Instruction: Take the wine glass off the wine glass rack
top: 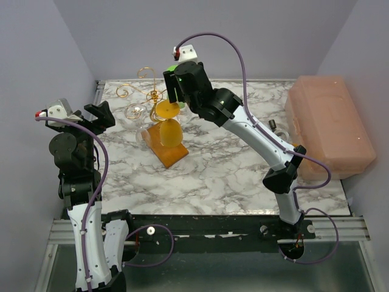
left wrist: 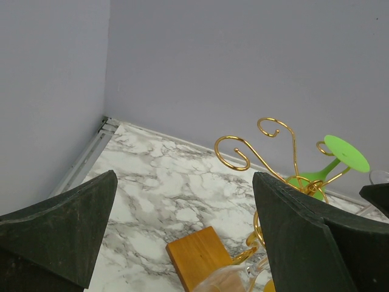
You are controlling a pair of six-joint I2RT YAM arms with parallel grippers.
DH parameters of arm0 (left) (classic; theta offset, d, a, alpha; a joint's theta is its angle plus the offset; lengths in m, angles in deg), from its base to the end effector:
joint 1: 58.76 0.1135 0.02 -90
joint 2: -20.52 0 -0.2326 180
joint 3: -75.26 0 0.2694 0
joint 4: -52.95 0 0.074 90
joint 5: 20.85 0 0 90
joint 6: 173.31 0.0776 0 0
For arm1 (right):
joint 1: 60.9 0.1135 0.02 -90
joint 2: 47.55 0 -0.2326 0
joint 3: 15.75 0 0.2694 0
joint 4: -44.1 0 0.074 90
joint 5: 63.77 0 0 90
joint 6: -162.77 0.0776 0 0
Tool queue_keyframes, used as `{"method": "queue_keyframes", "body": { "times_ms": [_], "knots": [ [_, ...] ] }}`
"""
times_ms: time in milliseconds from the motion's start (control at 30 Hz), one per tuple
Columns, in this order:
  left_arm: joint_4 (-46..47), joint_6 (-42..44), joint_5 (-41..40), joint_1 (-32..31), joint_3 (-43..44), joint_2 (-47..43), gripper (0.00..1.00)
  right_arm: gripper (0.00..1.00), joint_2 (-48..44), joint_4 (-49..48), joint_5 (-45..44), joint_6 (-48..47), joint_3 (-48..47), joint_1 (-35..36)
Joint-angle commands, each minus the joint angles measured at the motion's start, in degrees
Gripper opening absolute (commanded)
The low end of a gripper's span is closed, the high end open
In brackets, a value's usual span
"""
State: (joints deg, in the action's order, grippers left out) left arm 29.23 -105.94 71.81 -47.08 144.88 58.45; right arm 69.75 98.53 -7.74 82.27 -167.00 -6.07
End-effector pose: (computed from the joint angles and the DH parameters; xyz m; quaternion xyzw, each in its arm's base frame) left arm 0.2121 0.0402 0.4190 -0.1768 0.6321 -0.0871 0.7494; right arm 0.3118 0.3672 0.4222 -0.1491 0.7892 0.0871 0.5893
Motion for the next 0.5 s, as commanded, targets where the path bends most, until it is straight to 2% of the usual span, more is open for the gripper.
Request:
{"method": "queue_keyframes", "body": {
  "times_ms": [0,467],
  "knots": [
    [0.4,-0.6,1.5,0.5,-0.5,-0.1,0.96,0.68,-3.4,-5.7,-3.4,-0.6,1.0,0.8],
    [0.5,-0.7,1.6,0.6,-0.6,0.5,0.95,0.71,-5.8,-6.9,-6.8,-2.4,5.0,0.8]
  ]
}}
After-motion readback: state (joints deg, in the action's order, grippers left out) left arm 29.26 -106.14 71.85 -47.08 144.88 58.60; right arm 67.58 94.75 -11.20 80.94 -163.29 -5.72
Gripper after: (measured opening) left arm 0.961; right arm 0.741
